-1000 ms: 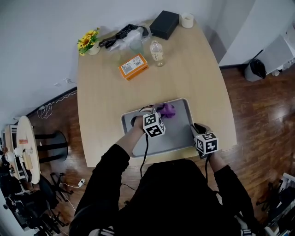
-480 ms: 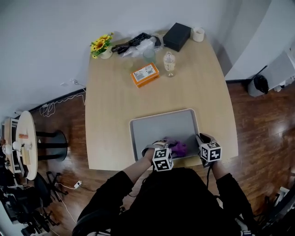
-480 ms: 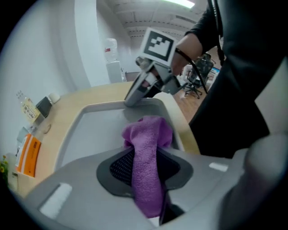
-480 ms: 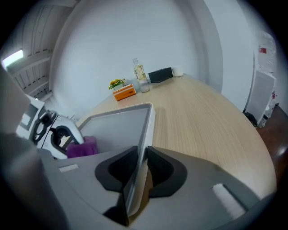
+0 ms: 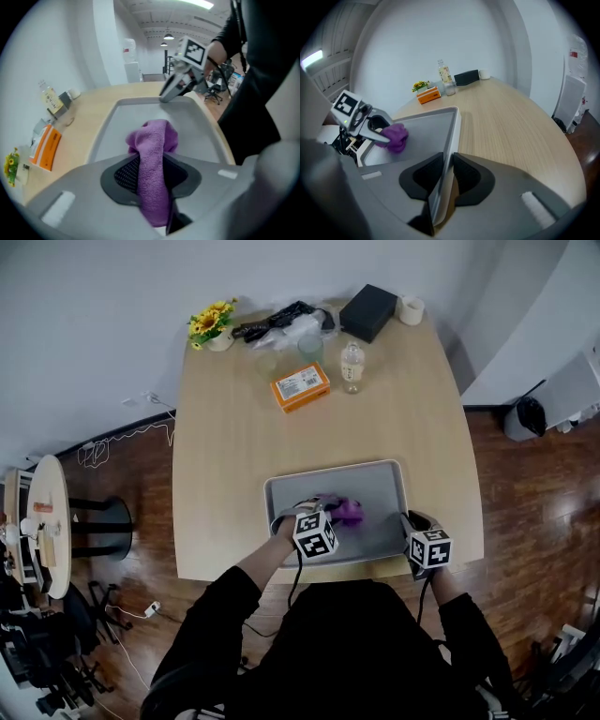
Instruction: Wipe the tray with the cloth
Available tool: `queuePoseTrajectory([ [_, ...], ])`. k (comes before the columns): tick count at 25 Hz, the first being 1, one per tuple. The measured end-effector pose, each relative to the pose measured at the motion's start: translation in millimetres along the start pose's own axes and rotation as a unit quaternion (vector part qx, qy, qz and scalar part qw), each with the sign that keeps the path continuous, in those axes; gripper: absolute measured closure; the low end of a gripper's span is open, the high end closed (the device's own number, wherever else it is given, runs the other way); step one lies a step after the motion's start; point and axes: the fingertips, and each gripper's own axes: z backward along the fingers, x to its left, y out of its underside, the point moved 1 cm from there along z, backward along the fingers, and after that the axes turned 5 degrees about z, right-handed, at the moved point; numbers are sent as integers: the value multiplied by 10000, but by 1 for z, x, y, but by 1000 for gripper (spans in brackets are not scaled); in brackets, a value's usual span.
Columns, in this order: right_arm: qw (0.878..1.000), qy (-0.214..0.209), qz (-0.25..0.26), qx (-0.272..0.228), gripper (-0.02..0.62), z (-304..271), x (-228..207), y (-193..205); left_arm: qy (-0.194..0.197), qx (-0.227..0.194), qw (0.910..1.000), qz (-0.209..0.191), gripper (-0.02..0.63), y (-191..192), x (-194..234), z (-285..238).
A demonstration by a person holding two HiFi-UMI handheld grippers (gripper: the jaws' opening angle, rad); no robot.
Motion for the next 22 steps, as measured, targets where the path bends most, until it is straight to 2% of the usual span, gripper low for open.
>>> queuePoseTrajectory([
  [4,10000,29,-2,2,523,-1,0,1,-695,347,9969,139,515,15,80,7],
  [8,10000,23,3,-1,523,-1,0,2,-747,241,9964,304,515,18,87,11],
  [10,10000,29,5,-7,523,-1,-1,3,-792,159,9956,468,515,20,74,13],
  [12,10000,47,12,-7,523,-1,-2,3,-637,79,9965,529,515,21,44,17],
  [18,9999,115,11,-22,525,1,-5,2,394,19,9986,342,515,36,-87,30],
  [20,9999,124,0,-17,525,0,-6,2,407,-72,9985,345,521,42,-104,31],
  [22,9999,129,-13,-15,525,-1,-5,3,432,-129,9985,324,518,45,-102,30],
])
